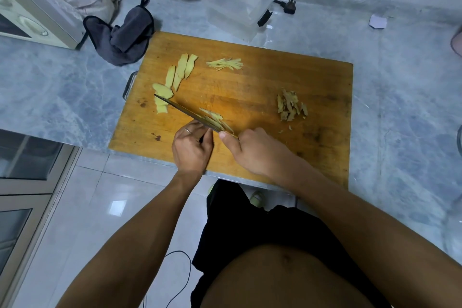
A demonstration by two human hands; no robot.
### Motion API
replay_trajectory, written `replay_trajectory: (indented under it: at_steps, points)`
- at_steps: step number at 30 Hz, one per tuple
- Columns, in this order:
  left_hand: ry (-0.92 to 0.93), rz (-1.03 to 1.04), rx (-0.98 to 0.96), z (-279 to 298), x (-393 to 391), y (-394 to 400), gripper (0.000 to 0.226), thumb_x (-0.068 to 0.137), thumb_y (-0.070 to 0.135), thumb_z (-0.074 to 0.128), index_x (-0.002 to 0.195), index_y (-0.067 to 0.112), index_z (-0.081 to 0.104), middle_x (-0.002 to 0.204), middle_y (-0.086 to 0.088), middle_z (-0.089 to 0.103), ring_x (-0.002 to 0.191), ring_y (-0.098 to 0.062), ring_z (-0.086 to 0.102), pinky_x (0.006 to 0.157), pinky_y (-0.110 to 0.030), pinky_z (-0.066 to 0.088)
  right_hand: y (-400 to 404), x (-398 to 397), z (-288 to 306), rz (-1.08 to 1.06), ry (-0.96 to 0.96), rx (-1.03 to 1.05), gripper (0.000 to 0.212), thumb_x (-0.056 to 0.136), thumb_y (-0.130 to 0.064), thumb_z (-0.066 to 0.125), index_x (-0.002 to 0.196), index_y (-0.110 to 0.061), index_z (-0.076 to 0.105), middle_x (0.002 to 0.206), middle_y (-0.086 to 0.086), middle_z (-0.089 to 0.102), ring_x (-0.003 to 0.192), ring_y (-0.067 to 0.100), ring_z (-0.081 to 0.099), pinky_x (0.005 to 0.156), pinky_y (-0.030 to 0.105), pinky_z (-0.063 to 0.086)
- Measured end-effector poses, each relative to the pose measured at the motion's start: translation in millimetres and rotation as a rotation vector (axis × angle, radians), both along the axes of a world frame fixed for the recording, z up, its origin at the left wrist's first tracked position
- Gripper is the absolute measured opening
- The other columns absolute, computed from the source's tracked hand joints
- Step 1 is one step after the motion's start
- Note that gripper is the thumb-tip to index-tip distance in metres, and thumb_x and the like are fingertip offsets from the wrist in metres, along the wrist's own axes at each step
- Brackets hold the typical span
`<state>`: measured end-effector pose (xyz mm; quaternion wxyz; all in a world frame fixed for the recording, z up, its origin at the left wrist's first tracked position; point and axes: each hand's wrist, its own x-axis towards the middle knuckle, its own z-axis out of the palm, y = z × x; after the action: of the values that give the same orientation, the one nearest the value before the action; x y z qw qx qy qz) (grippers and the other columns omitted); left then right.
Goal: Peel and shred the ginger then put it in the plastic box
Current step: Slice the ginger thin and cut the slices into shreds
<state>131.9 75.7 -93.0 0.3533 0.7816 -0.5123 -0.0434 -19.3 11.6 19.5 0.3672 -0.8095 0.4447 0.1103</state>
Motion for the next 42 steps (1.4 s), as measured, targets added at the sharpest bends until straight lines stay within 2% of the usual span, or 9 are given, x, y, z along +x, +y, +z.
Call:
replay_trajectory:
  at_steps: [4, 9, 12, 18, 26, 30, 36, 39, 42]
  points:
    - [-0.003, 0.012, 0.001, -0.8, 0.5, 0.4, 0.019, 0.082, 0.013, 0.059, 0.076, 0.004, 0.074, 0.078, -0.012, 0.070, 0.077, -0.031, 0.063, 0.064, -0.029, 0.043, 2.5, 2.5, -2.7, -0.025, 0.005, 0.001, 0.065, 0.102, -0.062, 0.022, 0.080, -0.010, 0.055, 0.096, 0.018, 0.055, 0.098, 0.039, 0.059, 0.072, 0.035, 0.040]
    - [-0.030, 0.025, 0.040, -1.1, 1.3, 1.8, 0.024, 0.080, 0.018, 0.055, 0.070, 0.004, 0.071, 0.075, -0.014, 0.068, 0.067, -0.032, 0.059, 0.059, -0.028, 0.031, 12.9, 5.1, -9.1, -0.013, 0.009, -0.063, 0.066, 0.102, -0.060, 0.025, 0.089, -0.007, 0.062, 0.099, 0.022, 0.060, 0.096, 0.041, 0.061, 0.070, 0.034, 0.038]
    - [-0.032, 0.031, 0.047, -1.6, 2.2, 3.1, 0.027, 0.082, 0.022, 0.054, 0.073, 0.004, 0.073, 0.078, -0.014, 0.069, 0.069, -0.033, 0.062, 0.059, -0.026, 0.034, 14.6, 4.4, -9.6, -0.024, 0.001, -0.065, 0.070, 0.102, -0.061, 0.025, 0.097, -0.006, 0.067, 0.100, 0.023, 0.061, 0.097, 0.042, 0.061, 0.071, 0.035, 0.038]
    - [-0.037, 0.026, 0.005, 1.5, -1.2, 2.5, 0.027, 0.083, 0.022, 0.054, 0.072, 0.006, 0.072, 0.079, -0.010, 0.069, 0.073, -0.030, 0.062, 0.060, -0.023, 0.031, 10.3, -1.8, -1.6, -0.005, 0.005, -0.070, 0.065, 0.102, -0.061, 0.022, 0.081, -0.010, 0.057, 0.082, 0.011, 0.048, 0.086, 0.036, 0.058, 0.067, 0.035, 0.040]
    - [-0.022, 0.032, 0.005, 1.0, -1.2, 3.2, 0.025, 0.084, 0.020, 0.055, 0.075, 0.005, 0.073, 0.081, -0.011, 0.069, 0.071, -0.033, 0.062, 0.063, -0.024, 0.032, 8.5, -7.2, 1.0, -0.005, -0.016, -0.008, 0.064, 0.101, -0.062, 0.020, 0.072, -0.014, 0.051, 0.082, 0.011, 0.048, 0.098, 0.037, 0.057, 0.075, 0.038, 0.046]
    - [-0.008, 0.074, 0.040, 1.8, -3.6, 3.3, 0.014, 0.080, 0.011, 0.062, 0.075, 0.003, 0.072, 0.081, -0.012, 0.068, 0.068, -0.034, 0.061, 0.062, -0.024, 0.031, 7.9, -3.9, -0.8, 0.005, -0.011, -0.028, 0.065, 0.102, -0.061, 0.021, 0.074, -0.012, 0.054, 0.072, 0.006, 0.043, 0.088, 0.036, 0.058, 0.067, 0.035, 0.041]
    - [0.006, 0.088, 0.076, -0.2, -2.2, 2.1, 0.013, 0.080, 0.011, 0.063, 0.078, 0.004, 0.074, 0.083, -0.013, 0.068, 0.069, -0.035, 0.060, 0.060, -0.026, 0.036, 8.1, -1.3, -1.8, 0.014, -0.036, -0.043, 0.060, 0.102, -0.060, 0.025, 0.060, -0.019, 0.039, 0.067, 0.005, 0.039, 0.072, 0.031, 0.047, 0.064, 0.031, 0.034]
    - [0.003, 0.092, 0.079, 0.1, -2.8, 2.1, 0.010, 0.078, 0.009, 0.064, 0.073, 0.003, 0.071, 0.080, -0.014, 0.066, 0.066, -0.035, 0.059, 0.062, -0.025, 0.034, 8.9, -1.2, -3.0, -0.005, -0.038, -0.022, 0.060, 0.103, -0.059, 0.025, 0.063, -0.016, 0.038, 0.071, 0.005, 0.039, 0.077, 0.034, 0.051, 0.062, 0.031, 0.031]
    - [-0.005, 0.091, 0.072, -0.1, -2.7, 2.4, 0.008, 0.076, 0.006, 0.065, 0.072, 0.002, 0.070, 0.079, -0.015, 0.066, 0.066, -0.035, 0.059, 0.061, -0.026, 0.037, 11.0, -1.3, -6.8, -0.040, -0.047, -0.024, 0.059, 0.103, -0.058, 0.027, 0.078, -0.010, 0.050, 0.090, 0.019, 0.055, 0.094, 0.040, 0.059, 0.069, 0.032, 0.035]
